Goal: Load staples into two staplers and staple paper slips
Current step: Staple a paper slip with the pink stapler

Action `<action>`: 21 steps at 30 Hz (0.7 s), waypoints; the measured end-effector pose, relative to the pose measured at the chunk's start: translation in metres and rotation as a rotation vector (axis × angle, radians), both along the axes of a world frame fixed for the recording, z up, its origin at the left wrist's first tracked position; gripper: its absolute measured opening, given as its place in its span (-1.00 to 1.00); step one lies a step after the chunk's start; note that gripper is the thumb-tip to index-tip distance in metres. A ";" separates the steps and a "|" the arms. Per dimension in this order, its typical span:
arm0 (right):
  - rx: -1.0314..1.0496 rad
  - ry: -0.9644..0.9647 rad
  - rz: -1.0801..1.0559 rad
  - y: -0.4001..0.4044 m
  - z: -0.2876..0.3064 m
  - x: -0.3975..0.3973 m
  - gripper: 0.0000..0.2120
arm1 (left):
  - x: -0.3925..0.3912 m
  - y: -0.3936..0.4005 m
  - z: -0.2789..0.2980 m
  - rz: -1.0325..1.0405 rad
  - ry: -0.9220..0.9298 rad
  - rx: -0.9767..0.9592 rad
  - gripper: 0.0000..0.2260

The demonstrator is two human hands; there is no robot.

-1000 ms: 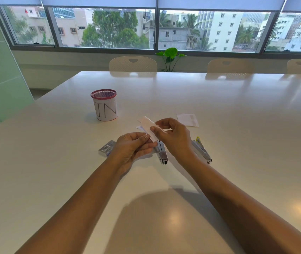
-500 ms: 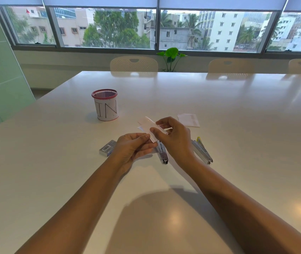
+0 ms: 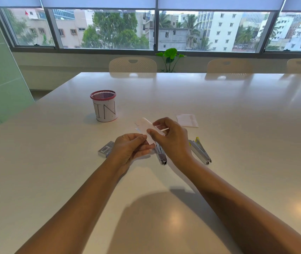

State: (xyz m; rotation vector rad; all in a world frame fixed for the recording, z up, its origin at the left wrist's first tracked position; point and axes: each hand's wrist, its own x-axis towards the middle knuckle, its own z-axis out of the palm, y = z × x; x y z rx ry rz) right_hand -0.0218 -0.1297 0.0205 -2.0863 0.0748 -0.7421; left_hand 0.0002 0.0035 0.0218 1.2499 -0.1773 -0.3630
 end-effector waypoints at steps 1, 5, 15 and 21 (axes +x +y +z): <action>0.004 0.016 0.002 0.000 0.001 0.000 -0.72 | 0.000 0.000 0.000 0.018 -0.009 0.013 -0.90; 0.230 0.147 0.055 -0.003 0.005 0.003 -0.62 | 0.001 -0.002 0.000 0.061 -0.086 0.096 -0.90; 0.337 0.449 0.189 -0.008 0.012 -0.001 -0.72 | 0.000 -0.003 -0.001 0.039 -0.243 0.228 -0.92; 0.607 0.546 0.301 -0.016 0.017 -0.002 -0.58 | 0.001 -0.002 -0.001 0.022 -0.246 0.207 -0.92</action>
